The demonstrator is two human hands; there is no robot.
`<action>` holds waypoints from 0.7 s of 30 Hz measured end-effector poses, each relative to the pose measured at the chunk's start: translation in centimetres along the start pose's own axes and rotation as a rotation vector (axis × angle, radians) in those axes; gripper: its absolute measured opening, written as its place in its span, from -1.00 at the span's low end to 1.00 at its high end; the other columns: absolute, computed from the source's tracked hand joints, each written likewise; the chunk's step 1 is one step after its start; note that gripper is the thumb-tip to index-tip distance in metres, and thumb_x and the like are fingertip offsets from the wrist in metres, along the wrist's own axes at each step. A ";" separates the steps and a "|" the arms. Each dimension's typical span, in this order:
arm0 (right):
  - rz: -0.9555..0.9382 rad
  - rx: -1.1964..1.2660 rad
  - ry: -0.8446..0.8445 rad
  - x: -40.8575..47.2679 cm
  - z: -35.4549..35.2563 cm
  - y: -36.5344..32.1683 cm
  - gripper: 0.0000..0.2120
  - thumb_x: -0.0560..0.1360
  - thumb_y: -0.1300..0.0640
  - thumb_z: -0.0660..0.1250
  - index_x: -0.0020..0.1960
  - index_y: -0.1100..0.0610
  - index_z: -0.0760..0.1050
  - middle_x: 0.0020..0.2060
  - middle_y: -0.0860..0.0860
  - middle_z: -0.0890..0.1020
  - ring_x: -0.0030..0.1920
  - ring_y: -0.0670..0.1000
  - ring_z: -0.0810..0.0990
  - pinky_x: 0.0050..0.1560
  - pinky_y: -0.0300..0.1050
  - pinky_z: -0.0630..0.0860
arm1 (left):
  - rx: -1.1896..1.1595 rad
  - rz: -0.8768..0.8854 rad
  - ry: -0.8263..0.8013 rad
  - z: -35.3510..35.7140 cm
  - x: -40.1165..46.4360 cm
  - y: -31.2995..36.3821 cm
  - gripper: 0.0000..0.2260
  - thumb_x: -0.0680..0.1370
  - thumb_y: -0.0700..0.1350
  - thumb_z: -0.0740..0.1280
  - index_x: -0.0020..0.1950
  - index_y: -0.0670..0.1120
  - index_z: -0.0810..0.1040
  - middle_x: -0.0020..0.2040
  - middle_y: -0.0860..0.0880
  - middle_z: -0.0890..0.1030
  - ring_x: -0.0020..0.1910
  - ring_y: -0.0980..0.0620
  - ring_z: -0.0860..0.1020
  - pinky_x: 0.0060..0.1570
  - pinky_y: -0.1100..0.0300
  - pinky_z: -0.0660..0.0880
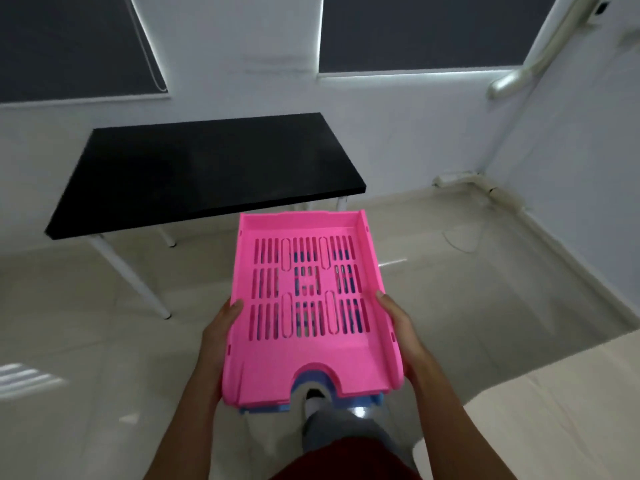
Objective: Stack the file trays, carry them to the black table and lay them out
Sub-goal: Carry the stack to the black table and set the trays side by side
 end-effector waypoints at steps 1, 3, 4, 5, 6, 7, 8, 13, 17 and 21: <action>0.001 -0.003 -0.011 1.4 0.6 -0.4 -0.29 0.44 -0.20 0.39 0.36 0.32 0.48 0.02 0.22 0.70 -0.08 0.19 0.70 0.07 0.16 0.65 | 0.013 0.003 0.016 -0.5 1.0 0.6 -0.36 0.43 0.11 0.47 0.43 -0.17 0.51 0.26 -0.35 0.59 0.09 -0.27 0.59 0.26 -0.40 0.42; 0.017 -0.003 -0.033 4.9 1.8 -1.2 -0.25 0.40 -0.24 0.42 0.36 0.31 0.49 0.05 0.25 0.69 -0.06 0.23 0.69 0.09 0.20 0.64 | 0.031 0.018 0.049 -1.4 3.4 2.3 -0.39 0.45 0.11 0.46 0.42 -0.17 0.52 0.24 -0.36 0.59 0.07 -0.27 0.60 0.26 -0.42 0.42; 0.023 -0.007 -0.040 6.7 2.4 -1.7 -0.22 0.38 -0.26 0.44 0.36 0.30 0.50 0.08 0.28 0.67 -0.02 0.25 0.67 0.14 0.26 0.62 | 0.032 0.028 0.050 -1.5 4.7 3.2 -0.38 0.44 0.13 0.48 0.41 -0.16 0.52 0.24 -0.36 0.60 0.07 -0.28 0.60 0.26 -0.44 0.42; 0.024 -0.011 -0.050 8.7 3.0 -2.4 -0.19 0.36 -0.29 0.46 0.37 0.28 0.50 0.12 0.31 0.66 0.01 0.27 0.66 0.22 0.33 0.57 | 0.023 0.037 0.049 -1.6 6.1 4.3 -0.37 0.42 0.15 0.50 0.40 -0.14 0.54 0.25 -0.37 0.59 0.08 -0.30 0.60 0.27 -0.48 0.41; 0.021 -0.019 -0.059 10.8 3.7 -3.3 -0.19 0.35 -0.31 0.47 0.36 0.27 0.50 0.15 0.33 0.65 0.02 0.28 0.65 0.27 0.39 0.51 | 0.011 0.047 0.050 -1.6 7.6 5.4 -0.35 0.40 0.16 0.52 0.40 -0.13 0.55 0.26 -0.38 0.58 0.11 -0.32 0.59 0.27 -0.51 0.40; 0.020 -0.034 -0.070 12.9 4.4 -4.2 -0.20 0.36 -0.32 0.45 0.36 0.25 0.51 0.15 0.33 0.64 0.03 0.28 0.64 0.30 0.43 0.47 | -0.002 0.056 0.053 -1.6 9.2 6.5 -0.33 0.38 0.17 0.54 0.40 -0.12 0.55 0.28 -0.40 0.57 0.12 -0.33 0.57 0.28 -0.53 0.38; 0.019 -0.046 -0.083 15.1 5.1 -5.2 -0.24 0.40 -0.31 0.42 0.35 0.25 0.51 0.13 0.32 0.64 0.03 0.28 0.64 0.31 0.43 0.46 | -0.013 0.063 0.056 -1.6 10.9 7.7 -0.31 0.37 0.17 0.56 0.41 -0.12 0.54 0.31 -0.41 0.54 0.14 -0.34 0.56 0.29 -0.54 0.36; 0.024 -0.070 -0.182 24.8 8.4 -10.2 -0.32 0.50 -0.25 0.33 0.34 0.29 0.50 0.06 0.29 0.63 -0.02 0.27 0.65 0.10 0.20 0.62 | -0.039 0.081 0.062 -1.4 19.1 13.1 -0.37 0.47 0.13 0.50 0.43 -0.15 0.51 0.40 -0.48 0.42 0.18 -0.36 0.50 0.31 -0.56 0.31; 0.035 -0.054 -0.244 31.3 10.5 -13.0 -0.36 0.54 -0.24 0.28 0.31 0.30 0.51 -0.04 0.22 0.67 -0.09 0.21 0.68 -0.05 0.08 0.66 | -0.031 0.086 0.080 -0.6 24.7 16.8 -0.27 0.38 0.17 0.56 0.43 -0.19 0.50 0.30 -0.39 0.50 0.15 -0.36 0.51 0.30 -0.49 0.35; 0.076 -0.045 -0.240 36.6 12.7 -14.2 -0.43 0.54 -0.19 0.25 0.29 0.26 0.53 -0.09 0.17 0.71 -0.13 0.17 0.70 -0.06 0.08 0.66 | -0.058 0.076 0.103 -1.6 29.8 19.4 -0.41 0.50 0.09 0.46 0.43 -0.20 0.50 0.22 -0.35 0.56 0.05 -0.28 0.60 0.31 -0.41 0.39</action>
Point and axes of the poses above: each hand's wrist, its own x-axis towards the middle knuckle, its own z-axis out of the palm, y = z × x, the point moved 6 cm from there along x, towards the middle knuckle
